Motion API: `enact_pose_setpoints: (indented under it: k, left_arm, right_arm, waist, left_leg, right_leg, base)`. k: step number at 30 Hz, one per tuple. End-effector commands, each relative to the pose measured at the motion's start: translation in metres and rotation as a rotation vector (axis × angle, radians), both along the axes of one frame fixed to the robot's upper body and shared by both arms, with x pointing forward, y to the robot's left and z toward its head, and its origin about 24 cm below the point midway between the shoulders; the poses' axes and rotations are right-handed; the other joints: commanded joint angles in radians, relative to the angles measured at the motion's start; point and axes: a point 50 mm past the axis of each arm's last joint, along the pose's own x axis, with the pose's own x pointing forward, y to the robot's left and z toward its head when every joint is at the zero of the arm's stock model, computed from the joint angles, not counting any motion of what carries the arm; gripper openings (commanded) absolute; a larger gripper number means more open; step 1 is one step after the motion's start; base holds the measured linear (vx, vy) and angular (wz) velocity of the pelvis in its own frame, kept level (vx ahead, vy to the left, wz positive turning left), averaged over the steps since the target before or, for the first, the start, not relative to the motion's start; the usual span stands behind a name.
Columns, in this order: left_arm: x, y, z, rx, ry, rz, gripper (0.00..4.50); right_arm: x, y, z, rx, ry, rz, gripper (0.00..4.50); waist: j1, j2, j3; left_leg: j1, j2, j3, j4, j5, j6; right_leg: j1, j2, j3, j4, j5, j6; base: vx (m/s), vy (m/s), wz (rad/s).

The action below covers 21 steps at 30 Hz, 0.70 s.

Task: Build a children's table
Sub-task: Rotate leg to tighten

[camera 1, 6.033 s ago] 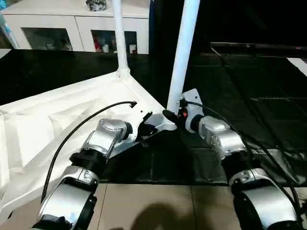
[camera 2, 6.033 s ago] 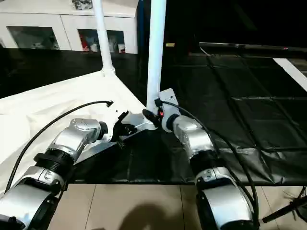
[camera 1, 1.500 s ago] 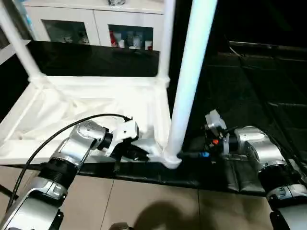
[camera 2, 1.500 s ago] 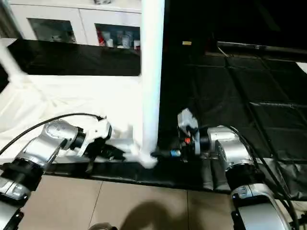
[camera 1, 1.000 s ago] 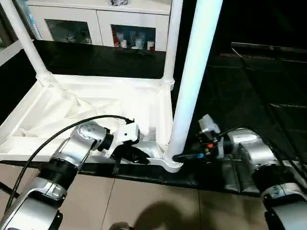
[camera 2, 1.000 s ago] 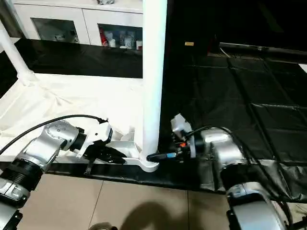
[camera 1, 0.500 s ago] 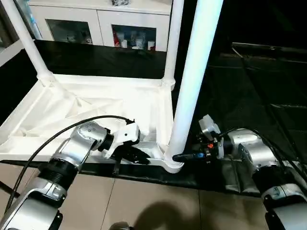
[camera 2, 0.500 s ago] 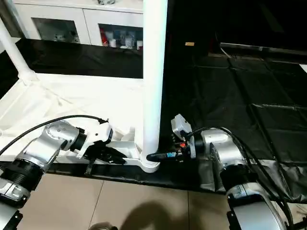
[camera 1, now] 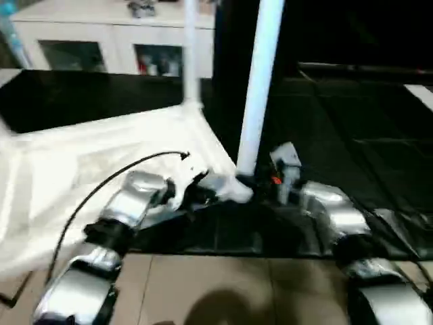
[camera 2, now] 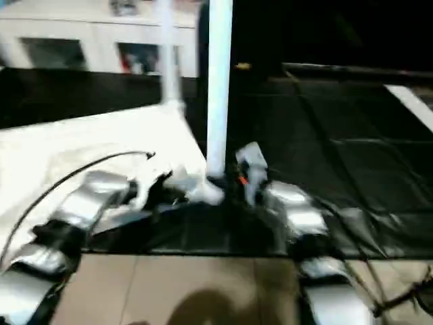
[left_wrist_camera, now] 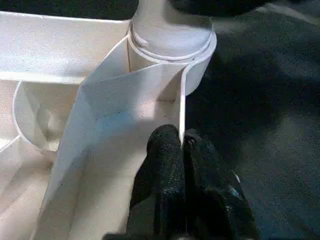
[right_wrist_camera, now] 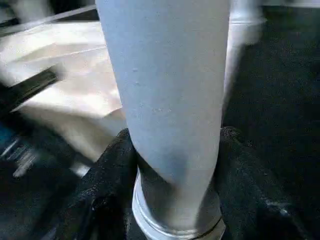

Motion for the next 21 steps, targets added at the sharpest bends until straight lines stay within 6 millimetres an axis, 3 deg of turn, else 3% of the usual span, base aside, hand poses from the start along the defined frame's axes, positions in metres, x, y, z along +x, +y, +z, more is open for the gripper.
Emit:
enact_pose_setpoints:
  k: [1, 6, 9, 11, 12, 14, 15, 18, 21]
  left_arm:
    - [0.007, -0.029, 0.015, -0.086, -0.047, 0.004, 0.0]
    - [0.02, -0.034, 0.02, -0.047, -0.102, 0.156, 0.0]
    - [0.022, -0.033, 0.02, -0.03, -0.112, 0.173, 0.0]
    - [0.022, -0.031, 0.02, -0.028, -0.108, 0.173, 0.0]
    - [0.022, -0.03, 0.019, -0.025, -0.107, 0.173, 0.0]
    - [0.022, -0.026, 0.018, -0.017, -0.103, 0.169, 0.0]
    - [0.022, -0.024, 0.016, -0.011, -0.101, 0.169, 0.0]
    - [0.022, -0.016, 0.014, -0.001, -0.096, 0.163, 0.0]
    - [0.02, -0.008, 0.013, 0.005, -0.091, 0.141, 0.0]
  right_arm:
    - [-0.003, 0.02, -0.017, -0.045, 0.092, -0.043, 1.95]
    - [0.006, 0.04, -0.013, -0.091, 0.085, -0.162, 1.95]
    - [0.007, 0.043, -0.01, -0.043, 0.094, -0.173, 1.95]
    - [0.009, 0.042, -0.009, -0.022, 0.086, -0.185, 2.64]
    - [0.009, 0.041, -0.008, -0.02, 0.078, -0.187, 2.64]
    - [0.008, 0.04, -0.008, -0.019, 0.067, -0.175, 2.71]
    - [0.008, 0.039, -0.008, -0.015, 0.064, -0.166, 3.0]
    - [0.006, 0.033, -0.006, -0.002, 0.025, -0.118, 3.15]
    - [0.004, 0.021, -0.003, -0.004, -0.023, -0.063, 3.47]
  waist:
    - [0.003, 0.0, -0.056]
    - [0.001, 0.006, -0.062]
    - [0.007, 0.003, -0.067]
    - [0.011, 0.002, -0.069]
    - [0.012, 0.002, -0.07]
    - [0.016, 0.003, -0.07]
    - [0.016, 0.004, -0.069]
    - [0.015, 0.003, -0.065]
    - [0.016, 0.001, -0.065]
  left_leg:
    - [0.012, 0.046, -0.031, -0.074, -0.274, 0.009]
    - [0.011, 0.052, -0.028, -0.075, -0.236, 0.013]
    - [0.006, 0.053, -0.023, -0.072, -0.191, 0.031]
    - [0.002, 0.05, -0.022, -0.07, -0.157, 0.046]
    - [-0.001, 0.05, -0.022, -0.069, -0.138, 0.053]
    - [-0.002, 0.051, -0.022, -0.069, -0.121, 0.06]
    - [-0.001, 0.052, -0.022, -0.07, -0.125, 0.058]
    - [0.003, 0.054, -0.022, -0.073, -0.168, 0.051]
    - [-0.001, 0.053, -0.023, -0.073, -0.169, 0.054]
  right_leg:
    - [0.039, -0.116, 0.058, -0.11, -0.515, -0.078]
    - [0.037, -0.113, 0.07, -0.09, -0.369, -0.13]
    - [0.043, -0.113, 0.076, -0.077, -0.262, -0.161]
    - [0.047, -0.113, 0.077, -0.071, -0.215, -0.17]
    - [0.05, -0.113, 0.077, -0.067, -0.197, -0.174]
    - [0.051, -0.113, 0.076, -0.065, -0.176, -0.177]
    - [0.05, -0.112, 0.076, -0.065, -0.183, -0.177]
    - [0.048, -0.112, 0.075, -0.074, -0.243, -0.162]
    - [0.052, -0.114, 0.076, -0.075, -0.261, -0.152]
  base:
    - [0.0, 0.0, 0.0]
    - [0.0, 0.0, 0.0]
    - [0.0, 0.0, 0.0]
    - [0.0, 0.0, 0.0]
    - [0.0, 0.0, 0.0]
    - [0.0, 0.0, 0.0]
    - [0.0, 0.0, 0.0]
    - [0.0, 0.0, 0.0]
    - [0.0, 0.0, 0.0]
